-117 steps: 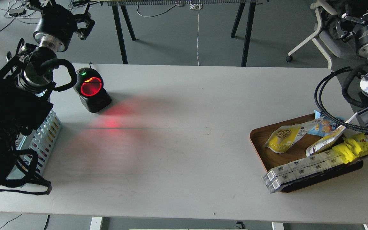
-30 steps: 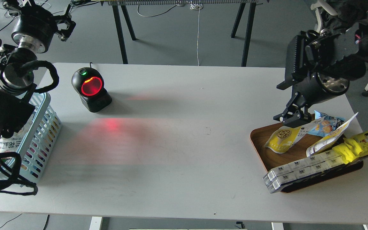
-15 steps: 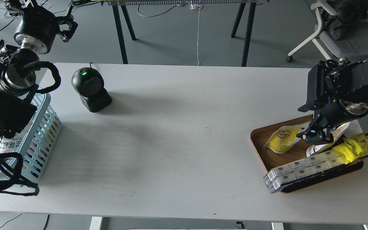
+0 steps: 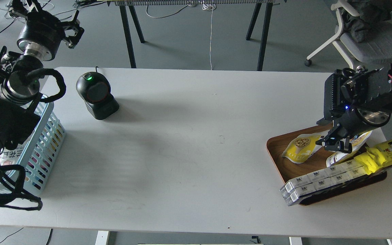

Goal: Scan snack and place in basket
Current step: 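Reach the right gripper down to the yellow snack bag on the tray, then grasp the yellow snack bag and lift it off the tray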

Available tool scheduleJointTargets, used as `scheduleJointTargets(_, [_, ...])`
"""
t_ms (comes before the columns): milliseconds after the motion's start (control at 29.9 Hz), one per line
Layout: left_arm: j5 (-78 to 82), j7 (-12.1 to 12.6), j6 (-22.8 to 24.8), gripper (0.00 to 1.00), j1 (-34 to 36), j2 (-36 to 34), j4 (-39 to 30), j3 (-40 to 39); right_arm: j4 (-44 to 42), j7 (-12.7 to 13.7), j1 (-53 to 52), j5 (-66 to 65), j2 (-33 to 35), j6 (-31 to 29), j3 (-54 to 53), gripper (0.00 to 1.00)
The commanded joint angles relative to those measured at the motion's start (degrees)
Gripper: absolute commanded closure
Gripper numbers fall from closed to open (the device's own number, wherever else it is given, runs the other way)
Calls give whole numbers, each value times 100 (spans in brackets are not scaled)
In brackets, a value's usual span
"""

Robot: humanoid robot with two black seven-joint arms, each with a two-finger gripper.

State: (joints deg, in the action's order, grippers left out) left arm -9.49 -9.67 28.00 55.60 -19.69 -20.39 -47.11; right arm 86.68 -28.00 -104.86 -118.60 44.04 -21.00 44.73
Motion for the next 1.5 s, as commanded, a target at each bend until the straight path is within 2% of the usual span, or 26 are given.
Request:
scheduleJointTargets(0, [0,0,0,0,-14,0,9,0,-71,0,88,-6,-62,-1,1,61])
scheduleJointTargets(234, [0,0,0,0,-5,9,9,0,-344,0,185,3,-220,113,-26,71])
scheduleJointTargets(501, [0,0,0,0,-14,-26,9,0,-379,0,237,12,-326,175,-52,100])
scheduleJointTargets(969, [0,9,0,0,-5,-35,9,0,-476,0,290,74,-212,254,-552,100])
scheduleJointTargets(1470, [0,9,0,0,-5,-44,9,0,-432,0,-580,249,-404,254,-738,100])
